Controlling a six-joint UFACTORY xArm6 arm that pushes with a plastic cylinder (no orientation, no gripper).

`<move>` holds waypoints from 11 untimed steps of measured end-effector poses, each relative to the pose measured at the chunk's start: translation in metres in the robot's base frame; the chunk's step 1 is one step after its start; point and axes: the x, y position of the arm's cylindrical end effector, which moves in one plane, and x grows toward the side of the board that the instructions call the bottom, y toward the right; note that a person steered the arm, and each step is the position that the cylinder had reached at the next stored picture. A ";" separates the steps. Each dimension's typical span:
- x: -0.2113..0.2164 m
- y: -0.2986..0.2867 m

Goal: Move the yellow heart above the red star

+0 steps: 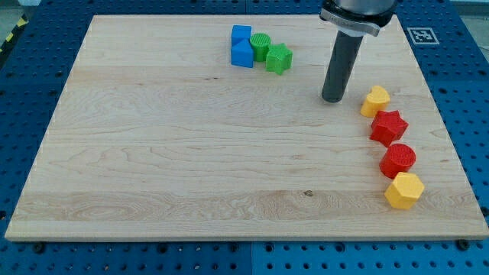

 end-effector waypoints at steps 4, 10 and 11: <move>0.000 0.018; 0.000 0.044; 0.000 0.003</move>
